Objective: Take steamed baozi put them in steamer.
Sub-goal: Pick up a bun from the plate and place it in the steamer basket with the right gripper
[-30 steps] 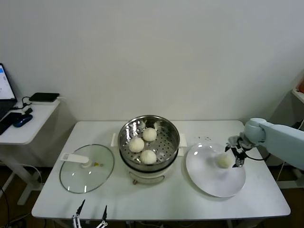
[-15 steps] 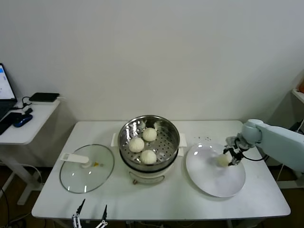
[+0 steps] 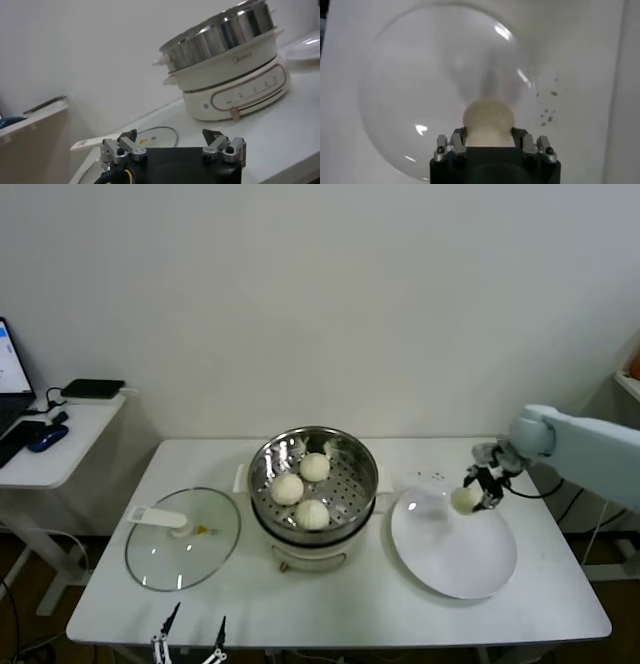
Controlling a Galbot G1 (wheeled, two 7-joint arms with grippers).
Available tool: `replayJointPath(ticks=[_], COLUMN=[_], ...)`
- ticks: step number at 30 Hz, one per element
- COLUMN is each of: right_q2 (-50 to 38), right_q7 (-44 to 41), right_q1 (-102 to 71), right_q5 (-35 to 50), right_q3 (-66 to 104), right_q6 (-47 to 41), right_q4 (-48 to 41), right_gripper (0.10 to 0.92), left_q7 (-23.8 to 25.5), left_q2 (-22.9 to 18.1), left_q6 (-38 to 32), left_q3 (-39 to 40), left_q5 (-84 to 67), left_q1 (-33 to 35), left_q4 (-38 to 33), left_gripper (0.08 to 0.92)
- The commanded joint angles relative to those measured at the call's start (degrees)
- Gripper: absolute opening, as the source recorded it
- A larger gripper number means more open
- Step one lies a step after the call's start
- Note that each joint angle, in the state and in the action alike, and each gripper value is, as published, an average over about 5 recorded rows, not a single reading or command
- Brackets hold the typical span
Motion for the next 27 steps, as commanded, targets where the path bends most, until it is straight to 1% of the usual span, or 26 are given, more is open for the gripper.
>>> replayJointPath(ticks=[1,7,11,15,20,27], right_q2=[9.0,16.0,18.9,21.1,23.7,25.7], right_q7=[-2.7,-3.2,-1.7,0.6,3.7,5.1], right_q1=[31.2,36.2,34.9,30.9,23.4,17.0], right_q5=[22.7,30.5,32.5,32.2,29.8,26.5], right_q3=[-19.0,-17.6,-15.3,-13.3,-9.8,-7.8], right_q6=[-2.5,-4.6,-6.9,-8.7,-10.8,-12.1], right_q4=[9.0,10.1,11.7,12.4,10.8,9.3], right_gripper=[0.614,0.617,0.618,0.618,0.617,0.617], left_q7=[0.0,0.0,-0.1,-0.1,0.0,0.2], left_q2=[0.6,0.7,0.6,0.5,0.4,-0.2], left_q6=[0.1,0.0,-0.2,-0.1,0.2,0.5], left_q3=[0.1,0.6,0.8,0.9,0.9,0.9], left_q5=[-0.1,-0.1,-0.1,-0.2,-0.3,-0.4], left_q1=[0.4,0.2,0.1,-0.1,-0.1,-0.4], left_q4=[-0.7,-0.7,-0.6,-0.7,-1.2,-1.2], left_gripper=[0.823,0.823,0.823,0.823,0.823,0.823])
